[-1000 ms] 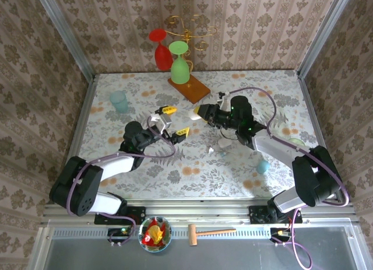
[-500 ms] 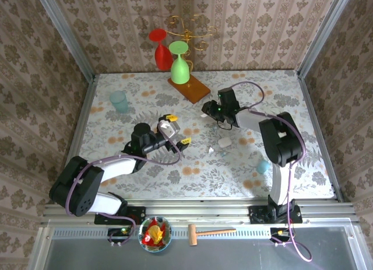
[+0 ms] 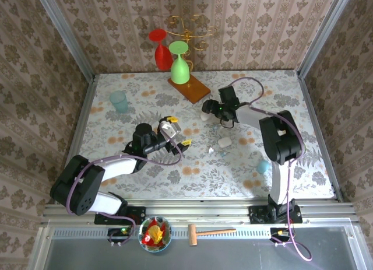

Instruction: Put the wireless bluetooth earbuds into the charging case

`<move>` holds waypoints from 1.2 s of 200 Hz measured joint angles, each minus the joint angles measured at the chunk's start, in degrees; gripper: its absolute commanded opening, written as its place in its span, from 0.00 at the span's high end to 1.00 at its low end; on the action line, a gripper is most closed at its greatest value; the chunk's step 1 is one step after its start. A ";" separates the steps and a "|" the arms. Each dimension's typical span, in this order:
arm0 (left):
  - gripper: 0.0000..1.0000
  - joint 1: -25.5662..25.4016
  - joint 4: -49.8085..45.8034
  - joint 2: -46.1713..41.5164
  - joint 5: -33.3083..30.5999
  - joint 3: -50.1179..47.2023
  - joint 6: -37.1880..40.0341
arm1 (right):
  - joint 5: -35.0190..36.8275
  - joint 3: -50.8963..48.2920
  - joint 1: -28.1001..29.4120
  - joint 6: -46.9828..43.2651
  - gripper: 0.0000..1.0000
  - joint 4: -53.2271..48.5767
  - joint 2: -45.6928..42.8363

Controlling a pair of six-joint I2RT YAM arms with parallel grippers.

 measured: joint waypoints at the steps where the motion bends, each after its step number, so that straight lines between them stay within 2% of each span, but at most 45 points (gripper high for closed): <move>1: 0.00 0.00 0.00 0.00 -0.02 0.00 0.00 | 0.13 -0.07 0.00 -0.28 0.11 -0.13 -0.24; 24: 0.00 0.02 -0.81 -0.15 -0.20 0.02 -0.02 | 3.52 -2.21 0.17 -7.65 0.00 -6.80 -8.96; 52: 0.00 0.00 -2.84 -0.83 -0.39 0.04 0.00 | 9.73 -2.08 2.16 -15.98 0.00 -19.37 -15.72; 89: 0.00 0.02 -3.41 -0.87 -0.39 0.31 0.00 | 14.08 -2.03 6.62 -22.05 0.00 -35.43 -14.86; 117: 0.00 0.02 -3.63 -0.85 -0.37 1.07 -0.02 | 14.01 -2.05 8.72 -23.93 0.02 -40.33 -13.42; 195: 0.00 0.02 -5.62 -0.87 -0.37 1.29 -0.02 | 13.75 -1.42 8.63 -25.27 0.18 -40.94 -5.25; 240: 0.00 0.02 -6.14 -0.87 -0.42 1.29 -0.04 | 13.33 0.55 8.44 -25.55 0.36 -40.98 -1.95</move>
